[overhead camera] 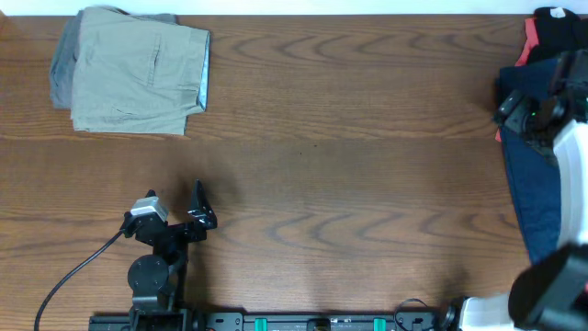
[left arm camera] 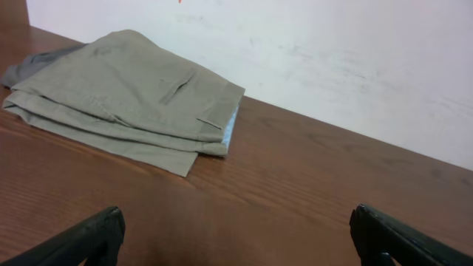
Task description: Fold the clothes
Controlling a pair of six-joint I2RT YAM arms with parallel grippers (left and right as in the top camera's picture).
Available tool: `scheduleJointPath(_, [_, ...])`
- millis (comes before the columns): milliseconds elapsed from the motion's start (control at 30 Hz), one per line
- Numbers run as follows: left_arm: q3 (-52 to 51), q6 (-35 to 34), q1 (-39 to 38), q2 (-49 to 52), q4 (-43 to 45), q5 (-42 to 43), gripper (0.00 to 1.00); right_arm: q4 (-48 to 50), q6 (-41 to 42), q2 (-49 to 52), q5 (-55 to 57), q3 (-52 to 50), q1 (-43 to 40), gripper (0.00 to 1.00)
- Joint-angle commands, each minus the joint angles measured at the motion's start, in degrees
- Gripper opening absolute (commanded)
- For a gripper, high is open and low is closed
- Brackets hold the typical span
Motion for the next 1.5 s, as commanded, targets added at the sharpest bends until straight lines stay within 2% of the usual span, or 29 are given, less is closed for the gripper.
scheduleJointPath(0, [-1.6,0.5,0.3,-0.4,-1.2,-1.5,0.98,0.0,-0.7,-7.3,0.6,0.1,0.8,0.99])
scheduleJointPath(500, [-1.6,0.5,0.3,-0.4,-1.2,-1.5,0.98,-0.3,-0.7,-36.7,0.6,0.1,11.4,0.99])
scheduleJointPath(733, [-1.6,0.5,0.3,-0.4,-1.2,-1.5,0.98,-0.9,-0.7,-50.3,0.6,0.1,12.1,0.99])
scheduleJointPath(1000, [-1.6,0.5,0.3,-0.4,-1.2,-1.5,0.98,-2.4,-0.7,-57.8,0.6,0.1,13.4,0.99])
scheduleJointPath(1300, [-1.6,0.5,0.3,-0.4,-1.2,-1.5,0.98,-8.2,-0.7,-63.4,1.9,0.0,17.8,0.99])
scheduleJointPath(1467, [-1.6,0.5,0.3,-0.4,-1.2,-1.6,0.98,-8.7,-0.7,-66.1,-1.7,-1.4,18.0,0.99])
